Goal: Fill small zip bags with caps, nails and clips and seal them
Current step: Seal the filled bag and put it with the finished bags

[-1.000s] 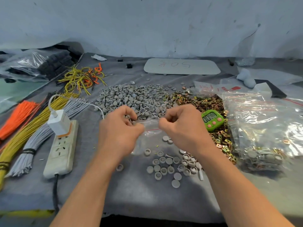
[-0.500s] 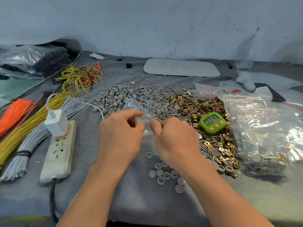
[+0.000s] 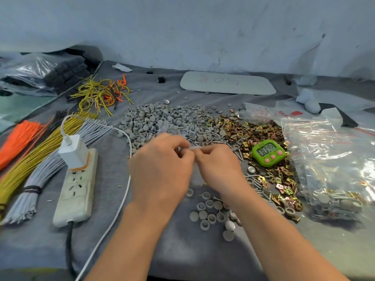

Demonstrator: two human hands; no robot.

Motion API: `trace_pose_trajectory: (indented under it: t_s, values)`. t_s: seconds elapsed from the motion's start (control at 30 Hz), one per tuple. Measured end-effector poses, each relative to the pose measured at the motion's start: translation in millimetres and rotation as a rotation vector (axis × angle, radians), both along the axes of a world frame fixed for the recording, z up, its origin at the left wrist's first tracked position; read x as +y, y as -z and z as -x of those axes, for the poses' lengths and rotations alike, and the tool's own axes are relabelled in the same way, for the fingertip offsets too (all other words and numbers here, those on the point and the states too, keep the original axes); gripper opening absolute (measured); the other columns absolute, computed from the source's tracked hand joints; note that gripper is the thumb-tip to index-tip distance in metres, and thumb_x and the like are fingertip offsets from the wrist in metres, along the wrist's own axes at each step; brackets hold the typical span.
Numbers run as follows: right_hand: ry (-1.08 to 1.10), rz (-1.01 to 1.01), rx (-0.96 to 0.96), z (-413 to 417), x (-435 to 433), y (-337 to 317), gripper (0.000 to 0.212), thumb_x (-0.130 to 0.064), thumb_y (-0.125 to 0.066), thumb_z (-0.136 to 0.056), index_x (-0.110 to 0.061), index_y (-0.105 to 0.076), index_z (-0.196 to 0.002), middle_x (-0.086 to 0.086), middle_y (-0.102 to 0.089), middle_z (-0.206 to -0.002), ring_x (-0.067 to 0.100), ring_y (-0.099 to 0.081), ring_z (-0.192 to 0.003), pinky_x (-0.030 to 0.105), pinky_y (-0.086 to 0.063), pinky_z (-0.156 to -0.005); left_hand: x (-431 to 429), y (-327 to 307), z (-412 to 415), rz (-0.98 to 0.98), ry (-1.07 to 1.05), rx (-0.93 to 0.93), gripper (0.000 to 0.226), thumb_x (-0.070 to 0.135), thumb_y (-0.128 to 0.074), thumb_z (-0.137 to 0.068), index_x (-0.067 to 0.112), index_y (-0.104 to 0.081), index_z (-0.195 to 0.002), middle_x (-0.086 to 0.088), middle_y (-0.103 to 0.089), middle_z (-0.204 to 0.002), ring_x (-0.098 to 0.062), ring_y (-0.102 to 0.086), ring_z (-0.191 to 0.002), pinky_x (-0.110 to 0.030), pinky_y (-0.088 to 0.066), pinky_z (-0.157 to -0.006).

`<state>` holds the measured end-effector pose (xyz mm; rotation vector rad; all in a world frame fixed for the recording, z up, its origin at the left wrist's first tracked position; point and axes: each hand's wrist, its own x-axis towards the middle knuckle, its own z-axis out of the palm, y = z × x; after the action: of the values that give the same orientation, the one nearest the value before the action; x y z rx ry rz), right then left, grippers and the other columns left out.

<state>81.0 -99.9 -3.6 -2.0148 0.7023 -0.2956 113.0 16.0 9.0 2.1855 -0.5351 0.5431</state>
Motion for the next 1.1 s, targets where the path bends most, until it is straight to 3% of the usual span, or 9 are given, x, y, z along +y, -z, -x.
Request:
trace_pose_trajectory:
  t_s: [0.1,0.17,0.37,0.5,0.6,0.73,0.83,0.97,1.1]
  values:
    - [0.009,-0.79,-0.027,1.0,-4.1,-3.2,0.021,-0.021,-0.064,-0.097,-0.019,-0.072,-0.077,-0.003,-0.033,-0.048,0.013,-0.026,-0.04,0.024,-0.025,-0.044,-3.3,2.7,5.1,-0.092,0.017,-0.036,0.015,0.021,-0.079,-0.076,0.031,-0.077,-0.086,0.007,-0.068,-0.078,-0.025,-0.066,-0.072,-0.036,-0.054,-0.064]
    - [0.05,-1.184,-0.085,1.7,-7.9,-7.8,0.029,-0.013,-0.056,-0.101,-0.016,-0.062,-0.073,-0.005,-0.033,-0.044,0.01,-0.024,-0.033,0.018,-0.025,-0.038,-7.9,2.5,7.7,-0.132,0.037,-0.062,0.019,0.02,-0.08,-0.074,0.032,-0.077,-0.089,0.008,-0.068,-0.078,-0.025,-0.066,-0.073,-0.036,-0.053,-0.062]
    - [0.142,-1.489,-0.28,9.3,-8.4,-11.9,0.02,0.015,-0.052,-0.094,0.006,-0.069,-0.09,0.019,-0.066,-0.069,0.012,-0.059,-0.042,0.011,-0.041,-0.036,-13.1,4.2,3.9,-0.242,-0.02,-0.153,0.026,0.024,-0.082,-0.066,0.037,-0.077,-0.087,0.013,-0.065,-0.075,-0.018,-0.067,-0.072,-0.026,-0.035,-0.057]
    - [0.22,-1.359,-0.425,11.6,-2.1,-10.6,0.02,0.022,-0.062,-0.077,0.004,-0.069,-0.08,0.019,-0.07,-0.075,0.02,-0.068,-0.056,0.012,-0.046,-0.041,-14.5,6.2,2.0,-0.24,-0.008,-0.309,0.032,0.021,-0.076,-0.062,0.036,-0.076,-0.09,0.012,-0.063,-0.073,-0.018,-0.063,-0.073,-0.024,-0.032,-0.054]
    - [0.209,-1.015,-0.466,16.0,-0.8,-4.9,0.024,0.018,-0.067,-0.08,-0.003,-0.073,-0.072,0.011,-0.071,-0.068,0.012,-0.064,-0.052,0.015,-0.047,-0.043,-19.3,10.2,4.9,-0.192,0.078,-0.391,0.039,0.016,-0.07,-0.066,0.033,-0.078,-0.1,0.009,-0.065,-0.08,-0.019,-0.059,-0.079,-0.029,-0.041,-0.057]
    - [0.093,-0.689,-0.339,20.7,3.5,-4.2,0.021,-0.004,-0.063,-0.095,-0.011,-0.081,-0.085,0.006,-0.079,-0.08,0.015,-0.074,-0.071,0.025,-0.056,-0.057,-20.5,12.0,8.8,-0.143,0.258,-0.422,0.05,0.011,-0.075,-0.067,0.025,-0.077,-0.115,0.003,-0.066,-0.109,-0.021,-0.057,-0.105,-0.033,-0.049,-0.083]
    - [0.049,-0.562,-0.238,20.0,-6.1,-2.5,0.024,-0.022,-0.057,-0.099,-0.011,-0.078,-0.092,0.0,-0.079,-0.086,0.01,-0.072,-0.076,0.022,-0.048,-0.059,-9.2,10.2,0.7,-0.197,0.383,-0.271,0.076,0.025,-0.079,-0.062,0.03,-0.063,-0.137,0.002,-0.049,-0.151,-0.021,-0.037,-0.146,-0.034,-0.027,-0.122]
    - [-0.171,-0.555,-0.215,28.0,-23.8,-2.5,0.025,-0.032,-0.058,-0.103,-0.019,-0.079,-0.108,-0.001,-0.08,-0.107,0.017,-0.074,-0.106,0.042,-0.044,-0.089,3.2,13.2,-7.6,-0.488,0.405,-0.218,0.115,0.034,-0.083,-0.059,0.039,-0.026,-0.158,0.007,-0.021,-0.169,-0.017,-0.008,-0.158,-0.034,-0.002,-0.128]
    - [-0.275,-0.486,-0.171,29.8,-29.8,1.4,0.023,-0.019,-0.061,-0.102,-0.01,-0.082,-0.101,0.001,-0.08,-0.108,0.024,-0.068,-0.109,0.041,-0.046,-0.094,3.3,14.9,-5.3,-0.607,0.279,-0.3,0.105,0.016,-0.087,-0.052,0.028,-0.047,-0.149,-0.003,-0.043,-0.16,-0.029,-0.026,-0.154,-0.047,-0.008,-0.127]
